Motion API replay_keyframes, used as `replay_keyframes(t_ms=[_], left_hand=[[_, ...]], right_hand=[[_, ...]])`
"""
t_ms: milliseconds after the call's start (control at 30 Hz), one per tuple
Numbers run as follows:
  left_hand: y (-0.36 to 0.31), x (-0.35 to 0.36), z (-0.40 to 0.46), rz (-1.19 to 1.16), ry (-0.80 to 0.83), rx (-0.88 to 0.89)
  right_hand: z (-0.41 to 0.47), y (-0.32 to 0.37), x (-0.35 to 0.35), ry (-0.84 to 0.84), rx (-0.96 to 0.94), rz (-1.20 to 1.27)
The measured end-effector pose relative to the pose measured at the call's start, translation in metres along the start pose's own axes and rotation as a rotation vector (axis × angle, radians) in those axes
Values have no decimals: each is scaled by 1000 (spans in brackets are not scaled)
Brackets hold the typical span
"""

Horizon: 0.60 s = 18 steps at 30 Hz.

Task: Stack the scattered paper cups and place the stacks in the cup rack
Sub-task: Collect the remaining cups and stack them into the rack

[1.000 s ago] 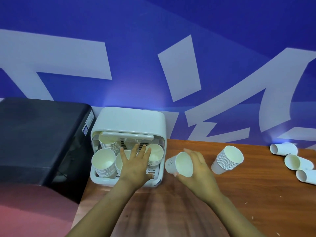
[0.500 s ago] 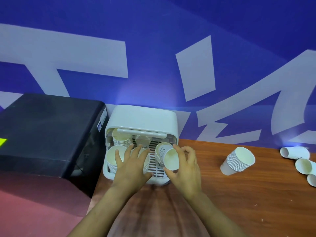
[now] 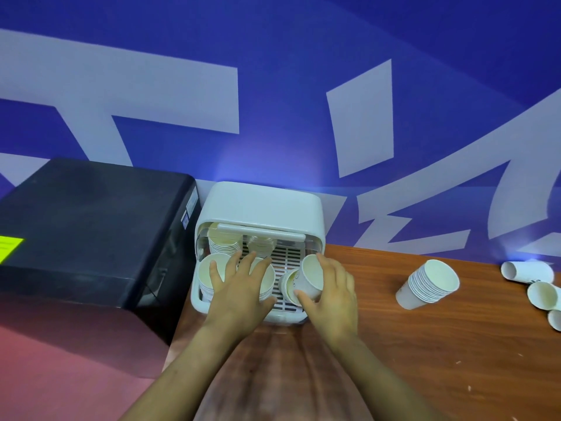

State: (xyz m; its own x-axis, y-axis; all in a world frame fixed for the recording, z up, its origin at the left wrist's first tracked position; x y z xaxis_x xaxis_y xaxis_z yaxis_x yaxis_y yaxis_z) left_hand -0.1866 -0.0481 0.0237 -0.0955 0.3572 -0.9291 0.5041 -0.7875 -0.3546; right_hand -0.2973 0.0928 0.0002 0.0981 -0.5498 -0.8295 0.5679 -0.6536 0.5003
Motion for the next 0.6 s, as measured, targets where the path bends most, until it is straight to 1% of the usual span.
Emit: replay_keyframes(t_ms=[67,133,233,300,367,500,600], left_hand=[[-1,-1,-1,-10,0,-4],[-2,-2,-2,-28,-3,-3],[-2,-2,-6,-21,-6,-1],[-1,-2,-7,-5,-5,-2],[-1,-2,-7,2,-3,-6],[-4,-4,-4,1,-8,-6],[-15,-3,-2,-9,-37,21]], right_hand=[[0,3,-2,-21,-33,-3],[-1,4,2,11,-67,-22],[-6,3,16,162,-99,-138],[-10,-2,25,291,-59,-160],[-11,-4,27,359,-43,-149],[-11,-4,12,364,-71,-94],[-13,-13,-11,351,-67,-109]])
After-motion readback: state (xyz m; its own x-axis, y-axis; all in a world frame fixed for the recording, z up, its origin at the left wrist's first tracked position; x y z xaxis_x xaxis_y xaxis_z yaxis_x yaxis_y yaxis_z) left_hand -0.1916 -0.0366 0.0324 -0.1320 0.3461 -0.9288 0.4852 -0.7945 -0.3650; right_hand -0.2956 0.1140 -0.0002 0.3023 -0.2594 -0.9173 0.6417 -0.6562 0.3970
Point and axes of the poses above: each hand's wrist, its own z-axis towards the middle knuckle, its own x-axis out of the palm, y = z × x, the point moved 7 cm from there along z, towards the middle knuckle
